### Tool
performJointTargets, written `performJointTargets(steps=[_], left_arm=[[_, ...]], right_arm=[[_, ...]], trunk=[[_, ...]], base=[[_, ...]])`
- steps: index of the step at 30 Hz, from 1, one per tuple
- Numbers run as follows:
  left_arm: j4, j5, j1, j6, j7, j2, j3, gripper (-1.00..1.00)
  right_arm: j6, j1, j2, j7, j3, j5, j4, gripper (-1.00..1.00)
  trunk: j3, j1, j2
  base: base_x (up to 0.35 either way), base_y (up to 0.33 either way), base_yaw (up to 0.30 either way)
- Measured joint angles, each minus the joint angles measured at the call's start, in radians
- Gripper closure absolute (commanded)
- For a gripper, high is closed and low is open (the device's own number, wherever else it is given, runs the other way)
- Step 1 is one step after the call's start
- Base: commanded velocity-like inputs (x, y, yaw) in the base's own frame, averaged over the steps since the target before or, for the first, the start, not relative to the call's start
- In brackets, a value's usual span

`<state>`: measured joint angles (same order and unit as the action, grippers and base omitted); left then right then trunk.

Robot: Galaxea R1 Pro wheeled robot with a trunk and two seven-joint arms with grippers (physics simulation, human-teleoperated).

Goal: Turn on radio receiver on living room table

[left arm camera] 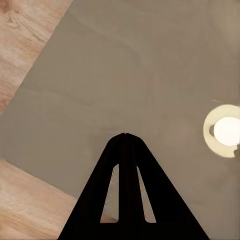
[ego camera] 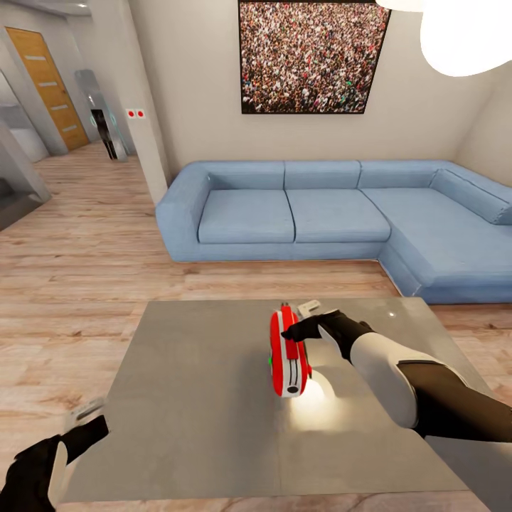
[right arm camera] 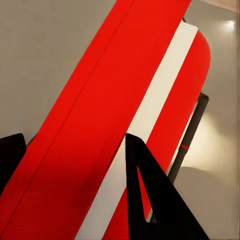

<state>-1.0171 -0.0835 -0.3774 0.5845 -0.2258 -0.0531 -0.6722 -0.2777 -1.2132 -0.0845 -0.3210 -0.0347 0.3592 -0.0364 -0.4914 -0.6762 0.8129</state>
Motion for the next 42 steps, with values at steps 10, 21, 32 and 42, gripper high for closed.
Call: performJointTargets(steps=[10,21,32,42], left_arm=[[0.0,0.005,0.0,0.0,-0.002,0.0,-0.027,1.0],[0.0,0.005,0.0,-0.001,-0.001,0.004,-0.025,1.0],[0.0,0.004,0.0,-0.002,0.002,0.006,-0.021,1.0],[0.0,0.001,0.0,-0.002,0.002,0.009,-0.017,1.0]], right_arm=[[-0.003,0.0,-0.001,0.0,-0.004,-0.009,0.006,1.0],[-0.003,0.0,-0.001,-0.003,-0.003,-0.009,0.007,1.0],[-0.004,0.0,0.0,0.0,-0.003,-0.007,0.006,1.0],[-0.004,0.0,-0.001,0.006,-0.002,-0.007,0.006,1.0]], trunk=[[0.0,0.0,0.0],[-0.022,-0.027,0.049],[-0.056,-0.069,0.126],[-0.088,-0.107,0.196]], base=[[0.0,0.0,0.0],[0.0,0.0,0.0],[0.0,0.0,0.0],[0.0,0.0,0.0]])
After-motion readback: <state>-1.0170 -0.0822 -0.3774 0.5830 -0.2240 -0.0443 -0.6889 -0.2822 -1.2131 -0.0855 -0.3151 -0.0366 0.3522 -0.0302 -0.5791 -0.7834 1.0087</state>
